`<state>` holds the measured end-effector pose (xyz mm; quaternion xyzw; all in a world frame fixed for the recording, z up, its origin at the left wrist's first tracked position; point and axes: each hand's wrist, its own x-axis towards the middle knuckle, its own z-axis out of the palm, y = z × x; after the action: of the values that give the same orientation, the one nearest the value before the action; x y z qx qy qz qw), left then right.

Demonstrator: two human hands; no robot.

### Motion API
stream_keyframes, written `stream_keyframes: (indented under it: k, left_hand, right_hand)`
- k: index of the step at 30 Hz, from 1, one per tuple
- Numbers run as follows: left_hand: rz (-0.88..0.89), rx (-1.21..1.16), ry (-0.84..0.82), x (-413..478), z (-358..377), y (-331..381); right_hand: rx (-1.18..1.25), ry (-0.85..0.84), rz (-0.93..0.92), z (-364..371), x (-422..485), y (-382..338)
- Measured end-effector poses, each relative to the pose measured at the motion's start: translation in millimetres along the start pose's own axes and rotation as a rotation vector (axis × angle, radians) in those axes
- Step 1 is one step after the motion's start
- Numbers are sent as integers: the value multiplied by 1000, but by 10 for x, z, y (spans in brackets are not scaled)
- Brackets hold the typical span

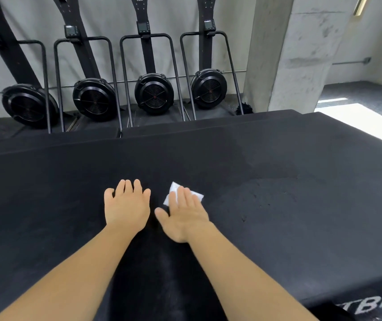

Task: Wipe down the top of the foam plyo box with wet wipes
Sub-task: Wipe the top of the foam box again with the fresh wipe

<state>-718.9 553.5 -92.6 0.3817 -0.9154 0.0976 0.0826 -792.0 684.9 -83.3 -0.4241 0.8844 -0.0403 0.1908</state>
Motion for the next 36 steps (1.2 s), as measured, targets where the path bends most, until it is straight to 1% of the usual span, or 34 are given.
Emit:
stream_keyframes:
  k: [4,7,9,10,14,16,18,20,23,26,29,32,36]
  left_hand:
    - [18,18,-24,-206,-92,-1]
    - [38,29,-56,-359,-146,39]
    - [45,0,-74,-450,-185,80]
    - [57,-9,-85,-490,-195,110]
    - [100,51,-157,-619,-184,206]
    - [104,95,-182,-633,-160,222]
    - [96,108,-205,-625,-133,226]
    - [92,110,-226,-617,-116,230]
    - [99,130,-251,-606,-124,230]
    - [105,141,-268,-603,-144,227]
    - [103,119,-283,-599,-163,216]
    - [99,96,-297,-593,-185,223]
    - [84,77,-301,-589,-213,227]
  right_hand:
    - [-19,-7,-85,16,1,17]
    - [0,78,-96,-75,-1,250]
    - [19,151,-51,-151,13,481]
    - [32,162,-16,-191,13,600]
    - [96,167,115,-340,15,1058]
    - [60,163,166,-411,-8,1248]
    - [37,172,208,-460,-23,1390]
    - [84,205,248,-473,-39,1445]
    - [63,232,280,-440,-30,1354]
    - [52,194,276,-362,-74,1138]
    - [41,179,216,-243,-161,862]
    - [62,112,146,-122,-269,558]
    - [50,74,25,49,-386,152]
